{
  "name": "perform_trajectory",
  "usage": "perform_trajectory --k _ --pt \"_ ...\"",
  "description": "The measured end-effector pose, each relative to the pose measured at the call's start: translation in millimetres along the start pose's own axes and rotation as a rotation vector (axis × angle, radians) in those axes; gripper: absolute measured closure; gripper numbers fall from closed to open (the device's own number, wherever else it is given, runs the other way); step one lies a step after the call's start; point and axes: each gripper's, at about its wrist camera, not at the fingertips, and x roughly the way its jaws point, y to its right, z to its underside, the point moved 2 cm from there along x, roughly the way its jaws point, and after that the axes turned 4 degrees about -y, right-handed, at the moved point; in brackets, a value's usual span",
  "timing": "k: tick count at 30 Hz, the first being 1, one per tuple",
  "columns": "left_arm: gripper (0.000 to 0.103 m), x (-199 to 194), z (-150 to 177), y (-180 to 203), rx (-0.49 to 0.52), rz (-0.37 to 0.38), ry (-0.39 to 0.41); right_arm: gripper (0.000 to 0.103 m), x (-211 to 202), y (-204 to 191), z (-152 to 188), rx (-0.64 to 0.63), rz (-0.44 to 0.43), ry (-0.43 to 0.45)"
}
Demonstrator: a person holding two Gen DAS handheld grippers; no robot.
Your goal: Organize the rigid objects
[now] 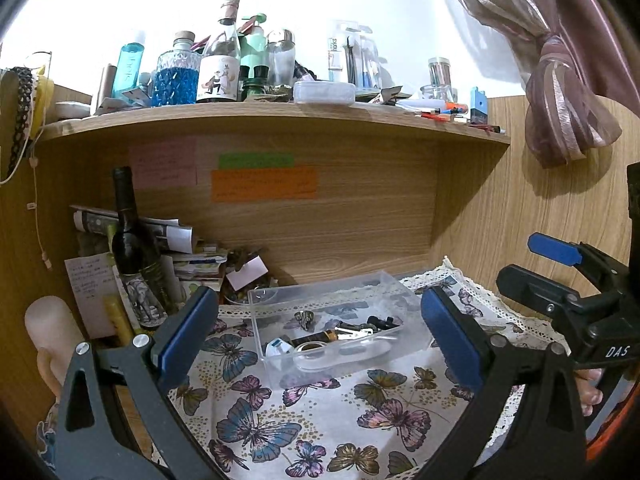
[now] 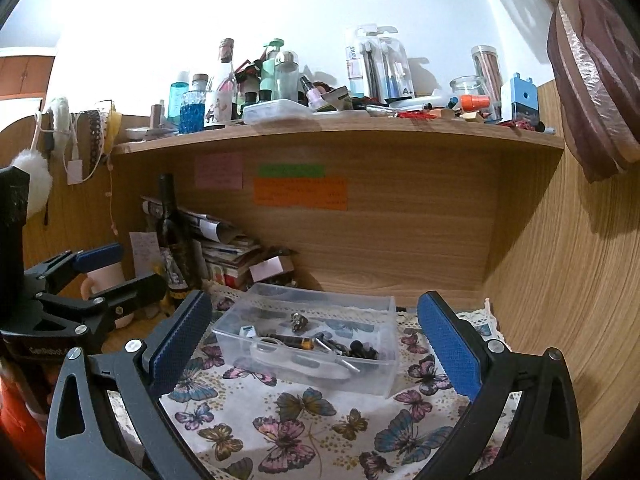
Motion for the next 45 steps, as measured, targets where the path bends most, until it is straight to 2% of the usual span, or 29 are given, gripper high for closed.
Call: perform_trajectory --k 45 --pt "0.000 0.2 -2.3 7.5 0.012 0.019 0.009 0.000 -0.4 1.8 -1.9 0.021 0.014 0.005"
